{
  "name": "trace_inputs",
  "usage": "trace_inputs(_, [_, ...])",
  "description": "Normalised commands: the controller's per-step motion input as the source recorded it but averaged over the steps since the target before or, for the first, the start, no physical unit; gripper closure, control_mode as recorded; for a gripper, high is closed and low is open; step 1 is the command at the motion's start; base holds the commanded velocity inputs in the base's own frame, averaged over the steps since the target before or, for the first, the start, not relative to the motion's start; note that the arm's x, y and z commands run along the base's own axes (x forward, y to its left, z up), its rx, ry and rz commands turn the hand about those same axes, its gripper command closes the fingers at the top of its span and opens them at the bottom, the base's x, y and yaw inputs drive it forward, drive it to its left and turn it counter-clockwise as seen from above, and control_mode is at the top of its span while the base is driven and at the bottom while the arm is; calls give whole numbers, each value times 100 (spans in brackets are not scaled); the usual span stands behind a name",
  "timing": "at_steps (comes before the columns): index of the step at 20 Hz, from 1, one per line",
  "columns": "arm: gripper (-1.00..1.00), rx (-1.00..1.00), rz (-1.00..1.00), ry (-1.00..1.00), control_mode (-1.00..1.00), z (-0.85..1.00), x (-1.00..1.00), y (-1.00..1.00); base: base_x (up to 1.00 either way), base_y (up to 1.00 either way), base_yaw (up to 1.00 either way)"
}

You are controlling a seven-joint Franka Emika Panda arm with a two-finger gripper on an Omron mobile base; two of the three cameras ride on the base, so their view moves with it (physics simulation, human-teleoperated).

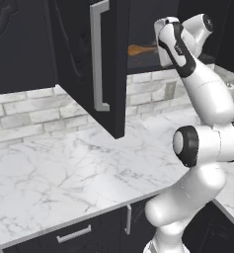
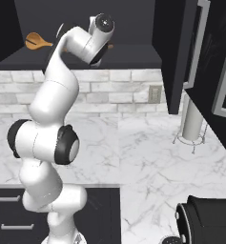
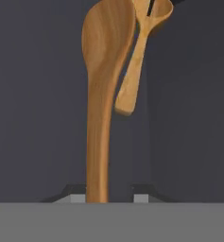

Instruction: Organize the utensils by type. Pick up the wooden spoons from the counter and place them in the open cabinet. Then pick up the metallic utensils from the counter and place them in the open drawer.

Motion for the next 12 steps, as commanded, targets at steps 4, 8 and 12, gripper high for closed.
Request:
trace_inputs(4, [100, 0, 2, 0, -100, -1, 68, 0, 0, 0, 0])
trace_inputs(8, [100, 0, 10, 0, -100, -13, 38, 0, 0, 0, 0])
trace_inputs(12, [100, 0, 9, -6, -100, -18, 26, 0, 0, 0, 0])
